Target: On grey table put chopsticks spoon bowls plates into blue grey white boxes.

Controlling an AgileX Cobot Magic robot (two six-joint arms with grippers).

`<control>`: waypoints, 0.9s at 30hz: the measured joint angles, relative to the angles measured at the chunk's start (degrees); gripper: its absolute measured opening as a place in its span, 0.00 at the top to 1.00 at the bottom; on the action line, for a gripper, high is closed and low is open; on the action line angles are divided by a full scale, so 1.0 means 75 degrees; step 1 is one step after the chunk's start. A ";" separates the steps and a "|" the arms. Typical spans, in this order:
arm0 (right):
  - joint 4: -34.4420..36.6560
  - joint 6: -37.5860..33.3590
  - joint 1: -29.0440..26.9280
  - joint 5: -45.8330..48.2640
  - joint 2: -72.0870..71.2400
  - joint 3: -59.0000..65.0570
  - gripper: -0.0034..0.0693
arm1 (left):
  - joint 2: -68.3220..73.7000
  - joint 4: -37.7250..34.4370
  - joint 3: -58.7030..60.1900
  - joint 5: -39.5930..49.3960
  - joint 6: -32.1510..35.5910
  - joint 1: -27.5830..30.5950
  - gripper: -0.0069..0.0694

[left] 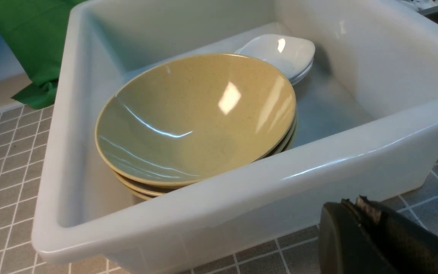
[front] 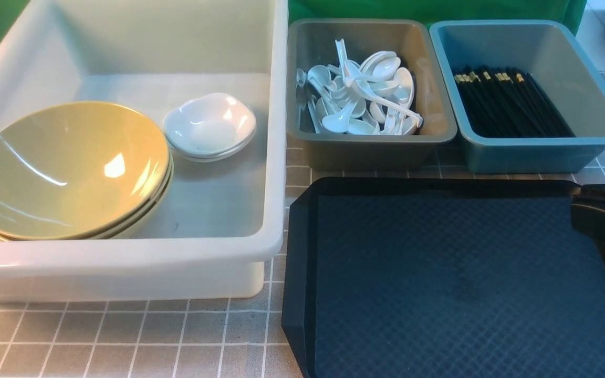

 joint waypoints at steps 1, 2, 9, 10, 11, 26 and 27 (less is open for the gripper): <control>0.0000 0.0000 0.0000 0.0000 0.0000 0.0000 0.86 | 0.0000 0.0000 0.0000 0.0000 0.0000 0.0000 0.92; 0.0000 0.0000 0.0000 0.0000 0.0000 0.0000 0.86 | 0.0000 0.0000 0.0000 0.0000 0.0000 0.0000 0.92; 0.0000 0.0000 0.0000 0.0000 0.0000 0.0000 0.85 | 0.0000 0.0000 0.0000 0.0000 0.0000 0.0000 0.92; 0.0000 0.0000 0.0000 0.0000 0.0000 0.0000 0.85 | 0.0000 0.0000 0.0000 0.0000 0.0000 0.0000 0.92; 0.0000 0.0000 0.0000 0.0000 0.0000 0.0000 0.84 | 0.0000 0.0000 0.0000 0.0000 0.0000 0.0000 0.92; -0.0547 0.0991 -0.2120 -0.2216 -0.1652 0.2811 0.95 | -0.0003 0.0022 0.0000 0.0000 0.0007 0.0000 0.92; -0.0547 0.1206 -0.2484 -0.2337 -0.1966 0.3182 0.95 | -0.0003 0.0022 0.0000 0.0000 0.0007 0.0000 0.92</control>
